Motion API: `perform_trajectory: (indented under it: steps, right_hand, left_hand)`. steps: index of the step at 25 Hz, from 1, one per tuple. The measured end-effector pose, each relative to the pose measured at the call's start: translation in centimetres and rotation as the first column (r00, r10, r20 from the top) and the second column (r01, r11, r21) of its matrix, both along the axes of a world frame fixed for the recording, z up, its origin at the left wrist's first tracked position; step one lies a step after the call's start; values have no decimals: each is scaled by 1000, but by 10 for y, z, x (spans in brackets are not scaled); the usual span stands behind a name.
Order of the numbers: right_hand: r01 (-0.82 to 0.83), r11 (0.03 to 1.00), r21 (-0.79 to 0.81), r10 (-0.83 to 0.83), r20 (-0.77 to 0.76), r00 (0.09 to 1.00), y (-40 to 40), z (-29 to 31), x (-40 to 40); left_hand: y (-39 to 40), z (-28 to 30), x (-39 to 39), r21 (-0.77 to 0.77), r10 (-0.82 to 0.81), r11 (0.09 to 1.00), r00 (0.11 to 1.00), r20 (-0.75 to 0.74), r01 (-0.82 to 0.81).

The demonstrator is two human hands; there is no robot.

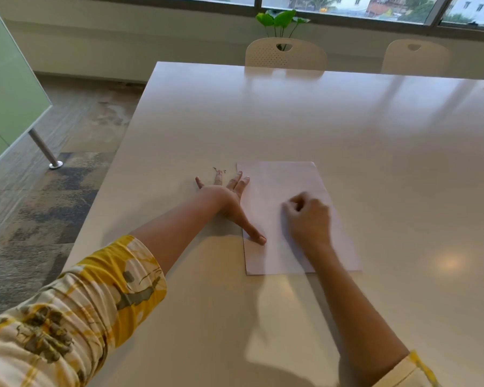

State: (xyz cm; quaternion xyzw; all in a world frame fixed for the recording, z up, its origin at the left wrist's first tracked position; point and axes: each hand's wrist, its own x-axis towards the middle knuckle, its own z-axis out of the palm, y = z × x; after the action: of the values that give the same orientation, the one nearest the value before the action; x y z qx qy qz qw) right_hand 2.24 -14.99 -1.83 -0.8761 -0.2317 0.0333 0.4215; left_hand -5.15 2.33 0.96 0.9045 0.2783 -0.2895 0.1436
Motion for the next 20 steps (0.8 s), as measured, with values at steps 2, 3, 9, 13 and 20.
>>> perform_trajectory:
  steps: [2,3,9,13,20]
  right_hand:
    - [-170,984,53,172,-32,985,11,-10,-27]
    - [-119,991,68,121,-30,992,6,-9,-19]
    - [217,976,-8,-217,3,976,-14,3,15]
    - [-143,989,38,144,-31,989,14,-11,-39]
    - [98,995,10,-98,8,995,-10,2,10]
  left_hand:
    - [0,1,4,10,-18,1000,999,-30,18]
    - [1,1,5,16,-19,1000,999,-39,19]
    - [1,0,8,46,-10,999,998,-54,13]
    - [2,-3,8,89,-33,995,997,-68,39]
    - [0,0,7,67,-15,998,998,-61,19]
